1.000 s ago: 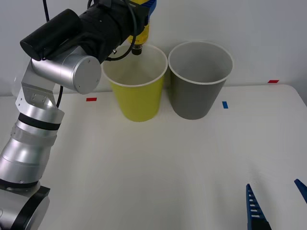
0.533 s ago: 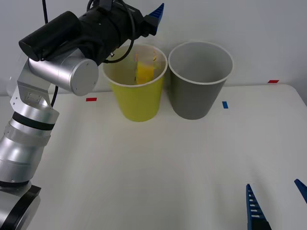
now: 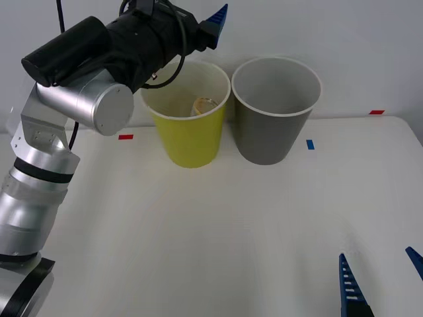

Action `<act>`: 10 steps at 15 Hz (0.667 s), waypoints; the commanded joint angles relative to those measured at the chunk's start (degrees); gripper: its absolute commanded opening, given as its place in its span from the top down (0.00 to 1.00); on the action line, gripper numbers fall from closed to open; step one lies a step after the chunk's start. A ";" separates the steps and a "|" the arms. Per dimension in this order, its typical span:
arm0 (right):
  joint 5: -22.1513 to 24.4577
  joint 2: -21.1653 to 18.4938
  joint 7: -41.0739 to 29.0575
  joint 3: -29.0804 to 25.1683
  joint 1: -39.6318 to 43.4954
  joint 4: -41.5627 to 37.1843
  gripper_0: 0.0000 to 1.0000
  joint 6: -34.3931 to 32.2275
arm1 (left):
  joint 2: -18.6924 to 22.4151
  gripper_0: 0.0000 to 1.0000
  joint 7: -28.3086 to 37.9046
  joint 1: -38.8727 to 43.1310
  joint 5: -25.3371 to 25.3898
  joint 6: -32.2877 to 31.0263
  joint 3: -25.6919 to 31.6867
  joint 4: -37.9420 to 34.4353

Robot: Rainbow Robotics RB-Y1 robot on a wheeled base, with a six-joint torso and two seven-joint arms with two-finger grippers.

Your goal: Put cans in the gray bin and PET bottles in the light green bin.

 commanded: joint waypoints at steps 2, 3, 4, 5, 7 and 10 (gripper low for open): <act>0.00 0.00 0.00 0.00 0.00 0.00 0.00 0.00 | 1.10 0.00 0.03 13.77 -0.87 2.28 3.65 -16.78; 0.00 0.00 0.00 0.00 0.00 0.00 0.00 0.00 | 1.37 0.00 0.11 16.84 -1.05 2.28 4.53 -20.03; 0.00 0.00 0.00 0.00 0.00 0.00 0.00 0.00 | 1.54 0.00 0.20 19.74 -1.13 2.28 5.50 -22.49; 0.00 0.00 0.00 0.00 0.00 0.00 0.00 0.00 | 1.63 0.00 0.29 22.64 -1.13 2.19 6.55 -24.86; 0.00 0.00 0.00 0.00 0.00 0.00 0.00 0.00 | 3.13 0.00 0.46 27.65 -0.87 2.28 8.13 -28.38; 0.00 0.00 0.00 0.00 0.00 0.00 0.00 0.00 | 7.34 0.00 1.08 33.89 -0.08 2.19 10.33 -32.68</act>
